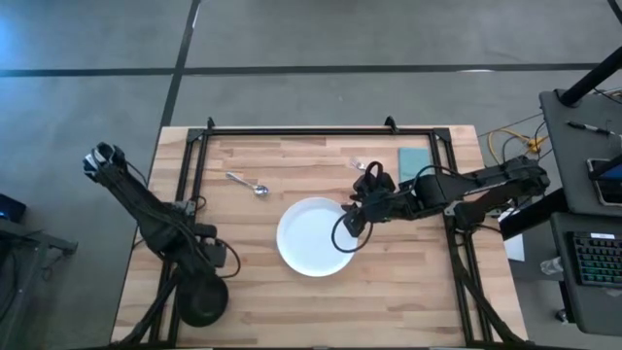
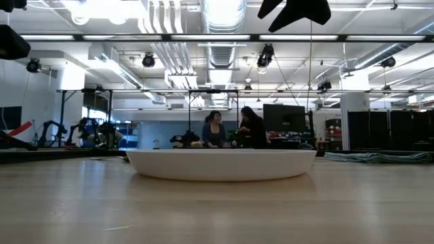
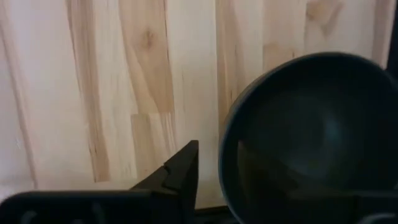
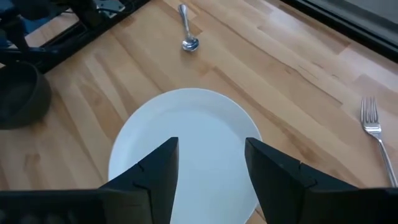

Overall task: Set table place
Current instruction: Put the black bowl onto the white plate

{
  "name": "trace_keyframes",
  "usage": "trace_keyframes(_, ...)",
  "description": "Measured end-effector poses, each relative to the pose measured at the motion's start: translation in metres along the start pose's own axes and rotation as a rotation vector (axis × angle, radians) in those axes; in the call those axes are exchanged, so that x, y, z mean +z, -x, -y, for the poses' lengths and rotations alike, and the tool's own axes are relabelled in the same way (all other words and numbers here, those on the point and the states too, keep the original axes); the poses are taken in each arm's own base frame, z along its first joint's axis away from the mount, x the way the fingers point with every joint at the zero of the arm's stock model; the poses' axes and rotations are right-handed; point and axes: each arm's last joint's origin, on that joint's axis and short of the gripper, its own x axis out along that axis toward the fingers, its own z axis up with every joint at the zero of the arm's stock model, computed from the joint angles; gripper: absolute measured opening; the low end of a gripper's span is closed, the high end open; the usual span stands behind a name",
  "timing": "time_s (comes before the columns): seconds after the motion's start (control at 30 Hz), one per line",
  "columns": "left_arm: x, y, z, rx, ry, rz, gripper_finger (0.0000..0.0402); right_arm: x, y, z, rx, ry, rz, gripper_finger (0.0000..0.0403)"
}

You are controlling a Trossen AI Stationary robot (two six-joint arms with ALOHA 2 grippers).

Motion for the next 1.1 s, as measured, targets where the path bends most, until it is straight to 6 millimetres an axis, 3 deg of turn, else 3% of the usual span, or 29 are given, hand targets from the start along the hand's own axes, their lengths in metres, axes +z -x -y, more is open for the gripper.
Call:
trace_keyframes(0.27,-0.003,-0.012,0.011,0.024,-0.032,-0.064,0.0148,0.0,0.0,0.0,-0.003,0.022,-0.003,0.0178)
trace_keyframes(0.63,0.0,-0.037,0.019,0.106,-0.048,-0.156,0.015,-0.001,0.0,0.001,-0.006,0.045,-0.006,0.0178)
trace_keyframes(0.8,0.002,-0.048,0.021,0.146,-0.048,-0.192,0.0111,-0.002,0.0,0.002,-0.021,0.052,-0.021,0.0178)
trace_keyframes(0.97,0.003,-0.05,0.019,0.145,-0.039,-0.189,0.002,-0.004,0.0,0.004,-0.034,0.053,-0.037,0.0178)
trace_keyframes(1.1,0.006,-0.044,0.008,0.12,0.045,-0.165,0.0004,-0.005,0.0,0.005,-0.04,0.018,-0.055,0.0178)
